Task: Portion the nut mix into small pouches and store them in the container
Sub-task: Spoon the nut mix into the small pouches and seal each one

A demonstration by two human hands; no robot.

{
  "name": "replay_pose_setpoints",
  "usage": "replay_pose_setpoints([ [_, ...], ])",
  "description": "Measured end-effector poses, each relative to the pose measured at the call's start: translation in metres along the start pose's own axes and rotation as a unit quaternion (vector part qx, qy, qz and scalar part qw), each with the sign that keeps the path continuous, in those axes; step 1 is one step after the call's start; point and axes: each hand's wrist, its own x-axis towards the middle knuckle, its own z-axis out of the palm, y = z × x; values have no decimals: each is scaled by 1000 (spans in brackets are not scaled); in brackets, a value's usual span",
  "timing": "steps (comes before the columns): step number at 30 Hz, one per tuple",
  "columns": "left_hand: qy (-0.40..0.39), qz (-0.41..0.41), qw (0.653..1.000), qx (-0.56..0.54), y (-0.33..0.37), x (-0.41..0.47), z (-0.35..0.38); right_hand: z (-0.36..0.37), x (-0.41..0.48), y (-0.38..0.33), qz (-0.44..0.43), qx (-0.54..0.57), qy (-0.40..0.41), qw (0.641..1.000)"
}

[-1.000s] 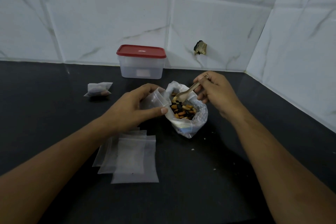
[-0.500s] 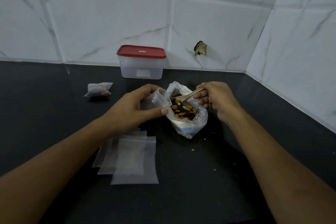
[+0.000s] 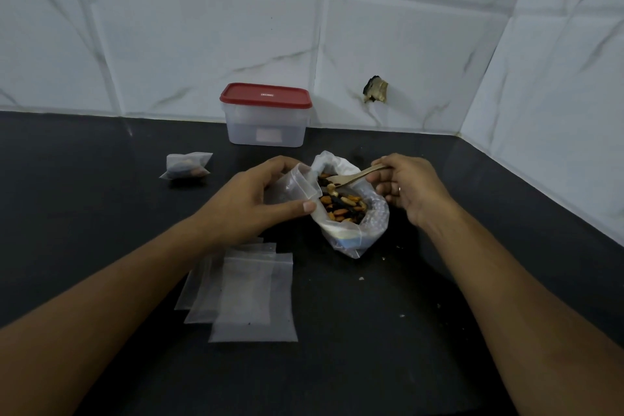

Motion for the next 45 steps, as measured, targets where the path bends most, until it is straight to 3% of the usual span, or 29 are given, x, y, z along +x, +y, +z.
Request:
replay_pose_setpoints([
  [8, 4, 0, 1000, 8, -1, 0, 0, -2, 0, -5, -52, 2, 27, 998],
  [14, 4, 0, 1000, 12, -1, 0, -1, -10, 0, -6, -147, -86, 26, 985],
  [21, 3, 1, 1000, 12, -1, 0, 0, -15, 0, -8, -262, -201, -7, 944],
  [30, -3, -8, 1000, 16, -4, 2, 0, 0, -2, -1, -102, -107, -50, 988],
  [34, -2, -8, 1000, 17, -4, 2, -1, 1, -1, -1, -55, -72, -31, 995],
  [45, 7, -9, 1000, 14, -1, 1, 0, -4, -2, -7, -40, -10, 39, 998],
])
